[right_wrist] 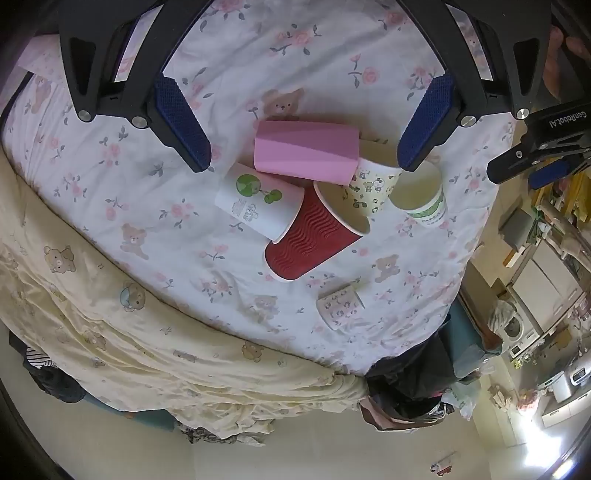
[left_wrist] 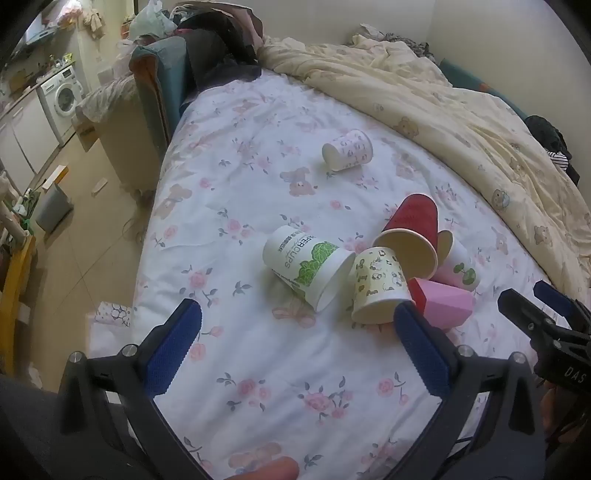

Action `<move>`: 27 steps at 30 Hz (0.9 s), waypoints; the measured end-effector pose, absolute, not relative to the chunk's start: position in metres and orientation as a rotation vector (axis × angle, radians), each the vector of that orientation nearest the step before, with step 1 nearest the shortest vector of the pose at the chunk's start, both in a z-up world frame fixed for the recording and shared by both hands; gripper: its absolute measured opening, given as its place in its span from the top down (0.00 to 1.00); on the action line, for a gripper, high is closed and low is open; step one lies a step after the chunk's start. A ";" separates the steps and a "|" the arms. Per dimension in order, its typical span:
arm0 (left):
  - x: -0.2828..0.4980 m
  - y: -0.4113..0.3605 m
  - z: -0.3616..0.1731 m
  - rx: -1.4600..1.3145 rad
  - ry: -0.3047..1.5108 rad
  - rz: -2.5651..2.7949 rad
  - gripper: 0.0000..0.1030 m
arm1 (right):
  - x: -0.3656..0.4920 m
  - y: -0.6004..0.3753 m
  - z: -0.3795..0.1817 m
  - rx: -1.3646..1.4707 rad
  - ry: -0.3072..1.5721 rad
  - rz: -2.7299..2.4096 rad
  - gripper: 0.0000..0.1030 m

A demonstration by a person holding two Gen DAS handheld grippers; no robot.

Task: Flip cup upside down

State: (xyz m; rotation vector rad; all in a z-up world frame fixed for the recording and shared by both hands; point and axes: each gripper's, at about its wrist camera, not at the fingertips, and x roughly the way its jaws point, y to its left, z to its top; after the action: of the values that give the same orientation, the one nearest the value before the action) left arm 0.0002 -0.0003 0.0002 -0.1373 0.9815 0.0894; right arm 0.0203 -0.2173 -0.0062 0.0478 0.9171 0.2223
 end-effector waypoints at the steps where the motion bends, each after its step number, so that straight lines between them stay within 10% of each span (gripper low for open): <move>1: 0.000 0.000 0.000 -0.136 0.981 0.091 0.00 | 0.020 -0.217 -0.006 0.046 0.916 0.221 0.00; 27: 0.000 0.000 -0.004 -0.140 0.982 0.088 0.00 | 0.020 -0.216 -0.008 0.045 0.924 0.221 0.00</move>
State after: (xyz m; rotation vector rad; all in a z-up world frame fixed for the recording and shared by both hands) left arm -0.0001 0.0003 -0.0041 -0.1403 0.9819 0.0879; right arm 0.0195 -0.2157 -0.0078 0.0448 0.9236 0.2215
